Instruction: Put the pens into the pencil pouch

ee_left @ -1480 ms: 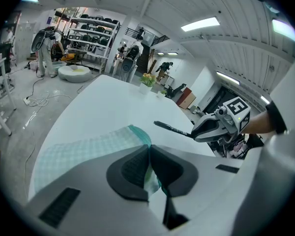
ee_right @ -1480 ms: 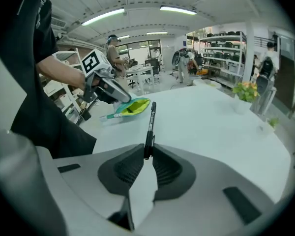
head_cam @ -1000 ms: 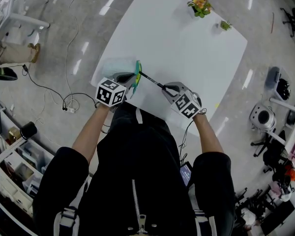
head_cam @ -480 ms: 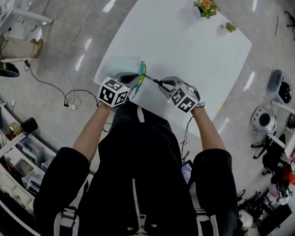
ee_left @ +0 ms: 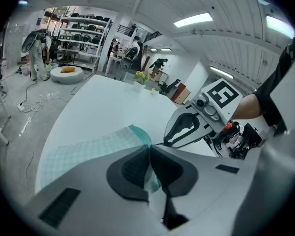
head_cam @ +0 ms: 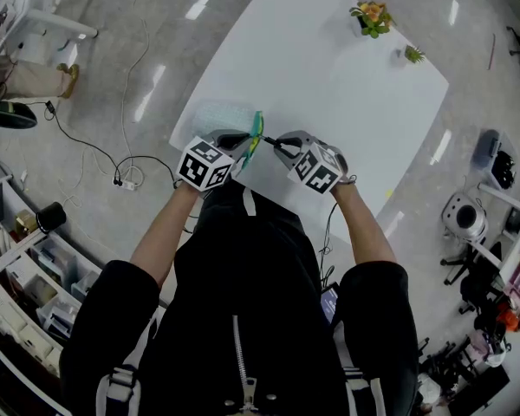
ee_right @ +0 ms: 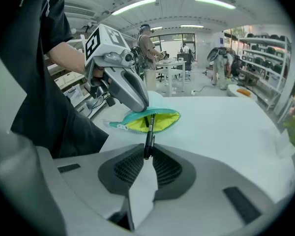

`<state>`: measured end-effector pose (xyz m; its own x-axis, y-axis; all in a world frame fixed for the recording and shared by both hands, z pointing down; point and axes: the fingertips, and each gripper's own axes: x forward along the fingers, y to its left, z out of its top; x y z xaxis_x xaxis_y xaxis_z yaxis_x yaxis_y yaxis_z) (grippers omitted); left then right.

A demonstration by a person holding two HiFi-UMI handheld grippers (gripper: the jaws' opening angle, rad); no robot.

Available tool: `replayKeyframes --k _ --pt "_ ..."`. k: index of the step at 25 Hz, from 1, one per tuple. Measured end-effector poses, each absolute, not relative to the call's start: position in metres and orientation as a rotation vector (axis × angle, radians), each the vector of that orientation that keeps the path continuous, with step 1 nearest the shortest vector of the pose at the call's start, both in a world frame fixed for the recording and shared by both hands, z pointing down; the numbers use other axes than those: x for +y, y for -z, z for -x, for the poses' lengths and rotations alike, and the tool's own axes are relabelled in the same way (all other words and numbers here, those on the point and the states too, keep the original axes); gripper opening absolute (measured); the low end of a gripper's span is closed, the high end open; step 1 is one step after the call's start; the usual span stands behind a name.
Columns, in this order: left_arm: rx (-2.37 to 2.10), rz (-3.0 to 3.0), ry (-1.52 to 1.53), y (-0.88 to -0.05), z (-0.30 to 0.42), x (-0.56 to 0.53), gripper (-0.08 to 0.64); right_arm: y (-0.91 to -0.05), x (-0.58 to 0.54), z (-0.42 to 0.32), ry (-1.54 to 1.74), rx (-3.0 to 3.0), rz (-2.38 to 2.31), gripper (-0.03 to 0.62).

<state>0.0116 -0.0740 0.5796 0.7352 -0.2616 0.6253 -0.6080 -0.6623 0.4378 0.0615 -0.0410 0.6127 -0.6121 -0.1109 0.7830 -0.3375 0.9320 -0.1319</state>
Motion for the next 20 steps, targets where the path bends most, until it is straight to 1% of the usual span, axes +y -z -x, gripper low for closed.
replayKeyframes --k 20 --pt "-0.607 -2.291 -0.657 -0.572 -0.009 -0.071 0.035 -0.607 -0.06 -0.017 -0.28 -2.28 -0.319 0.064"
